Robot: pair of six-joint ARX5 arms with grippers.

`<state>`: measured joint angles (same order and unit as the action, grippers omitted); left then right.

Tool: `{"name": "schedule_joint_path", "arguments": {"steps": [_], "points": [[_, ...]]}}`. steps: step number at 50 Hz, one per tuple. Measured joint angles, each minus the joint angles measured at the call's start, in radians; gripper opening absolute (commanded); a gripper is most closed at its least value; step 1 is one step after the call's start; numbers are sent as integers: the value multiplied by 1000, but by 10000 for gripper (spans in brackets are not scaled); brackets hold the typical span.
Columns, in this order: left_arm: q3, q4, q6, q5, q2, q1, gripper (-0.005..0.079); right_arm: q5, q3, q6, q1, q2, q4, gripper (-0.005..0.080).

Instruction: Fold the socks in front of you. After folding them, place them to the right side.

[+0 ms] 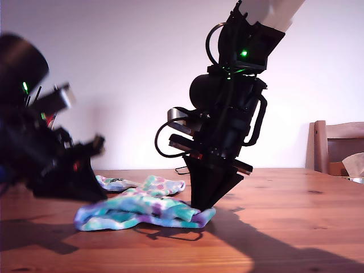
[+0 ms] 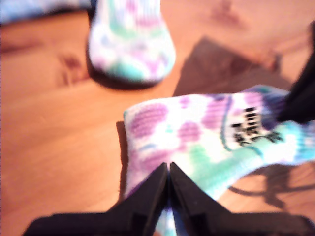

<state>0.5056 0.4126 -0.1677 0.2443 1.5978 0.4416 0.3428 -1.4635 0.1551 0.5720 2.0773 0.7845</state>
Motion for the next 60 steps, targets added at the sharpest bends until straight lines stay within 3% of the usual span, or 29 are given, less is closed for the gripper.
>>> {"name": "schedule_joint_path", "arguments": {"steps": [18, 40, 60], "points": [[0, 22, 12, 19, 54, 0, -21, 18, 0, 0, 11, 2, 12, -12], [5, -3, 18, 25, 54, 0, -21, 21, -108, 20, 19, 2, 193, -12], [10, -22, 100, 70, 54, -5, -21, 119, -159, 26, 34, 2, 145, -12]]}}
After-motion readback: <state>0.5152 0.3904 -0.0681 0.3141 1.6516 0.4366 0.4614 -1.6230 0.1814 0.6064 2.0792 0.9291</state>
